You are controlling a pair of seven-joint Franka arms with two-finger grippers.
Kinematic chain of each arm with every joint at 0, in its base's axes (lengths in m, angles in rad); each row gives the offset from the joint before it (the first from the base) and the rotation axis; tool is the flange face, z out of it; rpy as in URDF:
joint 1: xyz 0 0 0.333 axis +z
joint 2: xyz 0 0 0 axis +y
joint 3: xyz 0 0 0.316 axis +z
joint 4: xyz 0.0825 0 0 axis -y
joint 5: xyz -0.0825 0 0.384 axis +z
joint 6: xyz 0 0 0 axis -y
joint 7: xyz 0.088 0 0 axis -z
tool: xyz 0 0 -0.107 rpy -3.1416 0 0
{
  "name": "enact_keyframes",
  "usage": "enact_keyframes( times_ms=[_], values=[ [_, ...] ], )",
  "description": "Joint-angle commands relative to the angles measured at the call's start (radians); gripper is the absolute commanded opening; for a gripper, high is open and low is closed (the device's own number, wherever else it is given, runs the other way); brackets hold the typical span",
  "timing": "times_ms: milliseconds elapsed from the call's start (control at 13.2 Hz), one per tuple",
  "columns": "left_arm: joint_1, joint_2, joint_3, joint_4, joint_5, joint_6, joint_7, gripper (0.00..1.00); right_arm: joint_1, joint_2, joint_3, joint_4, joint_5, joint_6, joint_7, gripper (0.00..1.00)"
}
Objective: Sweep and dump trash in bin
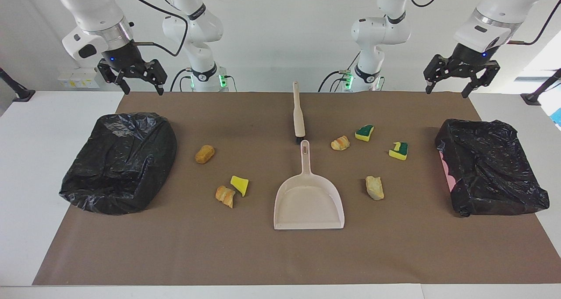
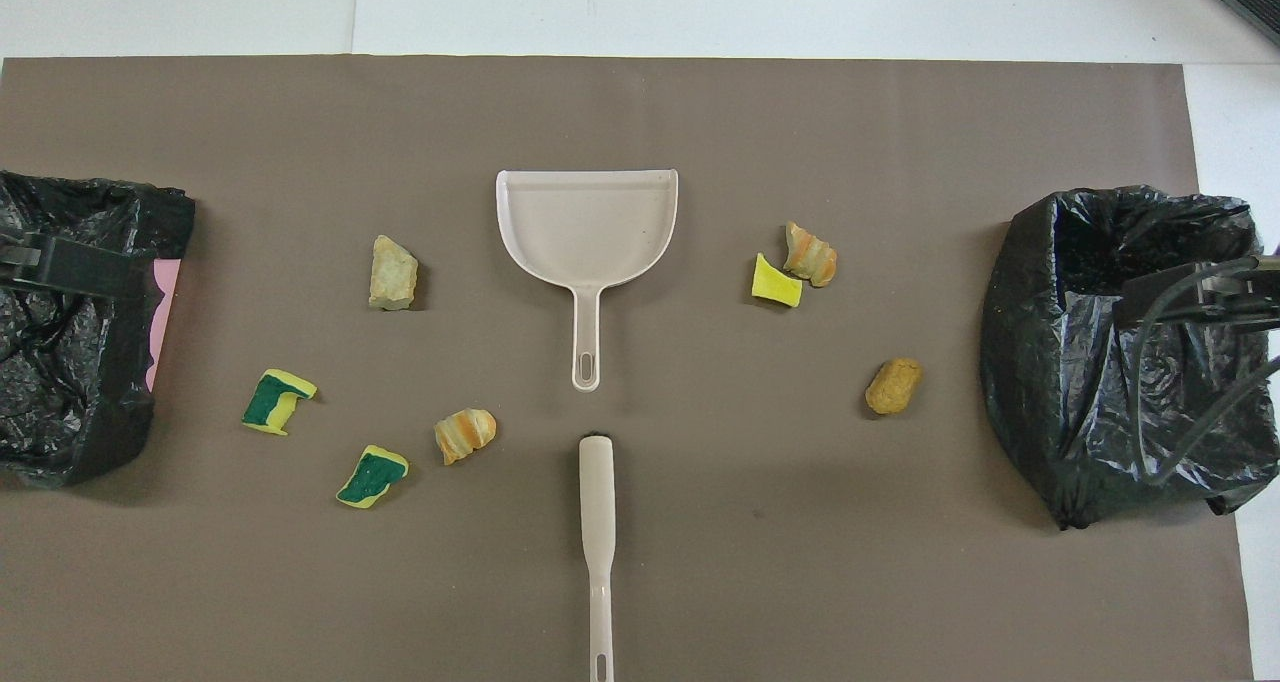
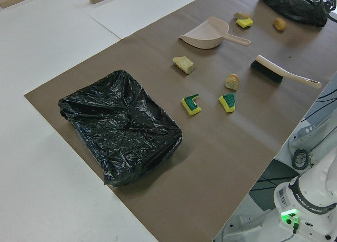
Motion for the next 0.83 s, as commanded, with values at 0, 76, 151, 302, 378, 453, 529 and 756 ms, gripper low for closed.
enact_keyframes(
  times_ms=[0,76,151,302,378,453,529,756],
  values=[
    [0.021,-0.022,-0.026,-0.017,0.012,-0.015,-0.004,1.00,-0.013,-0.025,-0.001,-0.013,-0.004,-0.001,0.017,1.00],
    [0.017,-0.022,-0.024,-0.017,0.012,-0.015,-0.004,1.00,-0.016,-0.025,-0.001,-0.013,-0.001,0.002,0.010,1.00],
    [0.012,-0.022,-0.026,-0.017,0.012,-0.015,-0.005,1.00,-0.020,-0.024,0.001,-0.012,0.008,0.013,0.007,1.00],
    [0.010,-0.023,-0.026,-0.023,0.012,-0.015,-0.007,1.00,-0.020,-0.008,0.004,-0.010,0.018,0.013,0.006,1.00],
    [0.010,-0.031,-0.026,-0.035,0.008,-0.006,-0.008,1.00,-0.013,0.007,0.005,-0.010,0.016,0.015,0.007,1.00],
    [0.009,-0.048,-0.027,-0.065,0.005,0.005,-0.011,1.00,-0.007,0.024,0.010,-0.010,0.018,0.015,0.007,1.00],
    [0.007,-0.072,-0.033,-0.101,0.003,0.014,-0.011,1.00,-0.002,0.045,0.016,-0.010,0.018,0.024,0.009,1.00],
    [0.007,-0.146,-0.076,-0.223,0.002,0.069,-0.019,1.00,0.031,0.099,0.054,-0.013,0.024,0.097,0.021,1.00]
  ],
)
